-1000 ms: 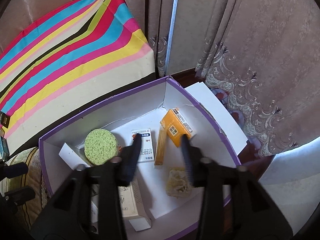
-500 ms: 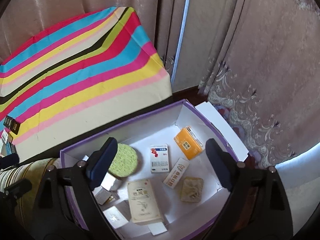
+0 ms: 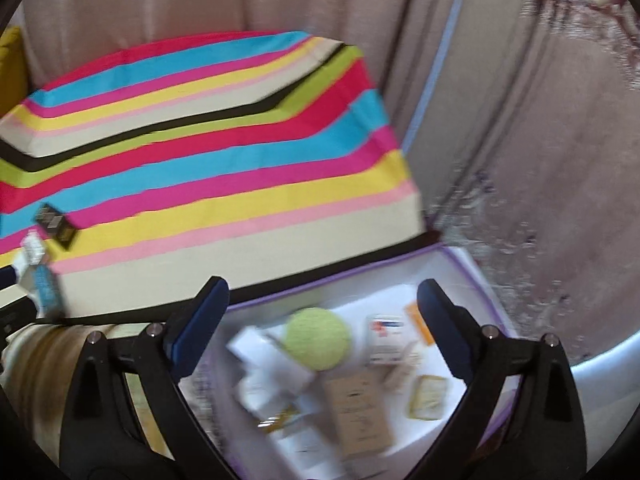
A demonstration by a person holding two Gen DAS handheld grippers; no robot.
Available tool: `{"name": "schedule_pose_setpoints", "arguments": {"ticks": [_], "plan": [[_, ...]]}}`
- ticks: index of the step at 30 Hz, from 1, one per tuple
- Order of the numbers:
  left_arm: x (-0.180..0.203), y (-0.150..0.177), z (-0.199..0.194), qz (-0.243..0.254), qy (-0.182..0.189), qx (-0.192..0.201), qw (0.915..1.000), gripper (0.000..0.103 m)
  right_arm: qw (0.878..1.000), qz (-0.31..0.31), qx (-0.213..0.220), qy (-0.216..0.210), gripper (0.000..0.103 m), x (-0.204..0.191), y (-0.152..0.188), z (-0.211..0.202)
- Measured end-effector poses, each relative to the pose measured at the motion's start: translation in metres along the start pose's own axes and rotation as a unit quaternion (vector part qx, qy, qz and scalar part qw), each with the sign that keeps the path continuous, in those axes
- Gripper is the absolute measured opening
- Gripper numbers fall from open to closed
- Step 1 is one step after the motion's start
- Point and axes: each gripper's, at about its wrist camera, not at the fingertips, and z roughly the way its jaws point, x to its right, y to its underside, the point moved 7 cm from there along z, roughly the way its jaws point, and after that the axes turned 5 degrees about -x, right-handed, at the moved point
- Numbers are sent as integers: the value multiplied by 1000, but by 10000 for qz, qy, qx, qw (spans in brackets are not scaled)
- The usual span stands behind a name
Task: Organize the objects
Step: 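Move both tools back over the remaining items on the blanket, then grasp the wrapped white box with the left tool while the right tool grasps the blue pack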
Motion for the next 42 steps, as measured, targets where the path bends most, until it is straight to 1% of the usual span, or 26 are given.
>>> {"name": "schedule_pose_setpoints", "arguments": {"ticks": [3, 5, 8, 11, 16, 23, 30, 31, 33, 35, 36, 39, 40, 42], "plan": [[-26, 8, -4, -189, -26, -125, 9997, 82, 9992, -62, -127, -373, 96, -26, 1, 2], [-46, 14, -8, -315, -54, -172, 9993, 81, 9976, -264, -262, -578, 96, -48, 3, 3], [-71, 20, -11, -430, -99, -187, 9989, 81, 9940, -599, -331, -852, 96, -81, 9, 1], [-88, 23, -10, -437, -170, -239, 9986, 81, 9898, -888, -358, -1058, 96, -110, 12, -1], [-107, 23, -6, -417, -178, -378, 9983, 81, 9818, -1267, -462, -1335, 96, -151, 20, -6], [-119, 22, 14, -291, 23, -740, 9968, 81, 9703, -1722, -617, -1585, 96, -201, 30, -8], [-127, 14, 40, -31, -94, -1118, 9937, 77, 9574, -2160, -755, -1759, 96, -240, 37, -1], [-127, 13, 43, -5, -109, -1151, 9933, 76, 9561, -2238, -767, -1731, 95, -245, 38, 0], [-126, 13, 49, 82, -90, -1224, 9924, 73, 9523, -2368, -803, -1748, 90, -253, 39, 3], [-126, 14, 56, 108, -84, -1278, 9917, 66, 9486, -2482, -836, -1777, 87, -261, 40, 6], [-126, 14, 57, 103, -80, -1295, 9915, 64, 9465, -2537, -860, -1796, 85, -263, 41, 7], [-126, 14, 60, 124, -44, -1304, 9914, 56, 9404, -2712, -949, -1820, 81, -275, 45, 14], [-126, 14, 59, 114, -14, -1296, 9915, 51, 9381, -2768, -992, -1831, 80, -279, 46, 17], [-128, 15, 58, 80, 4, -1262, 9920, 51, 9339, -2876, -1040, -1850, 77, -287, 48, 22]]}}
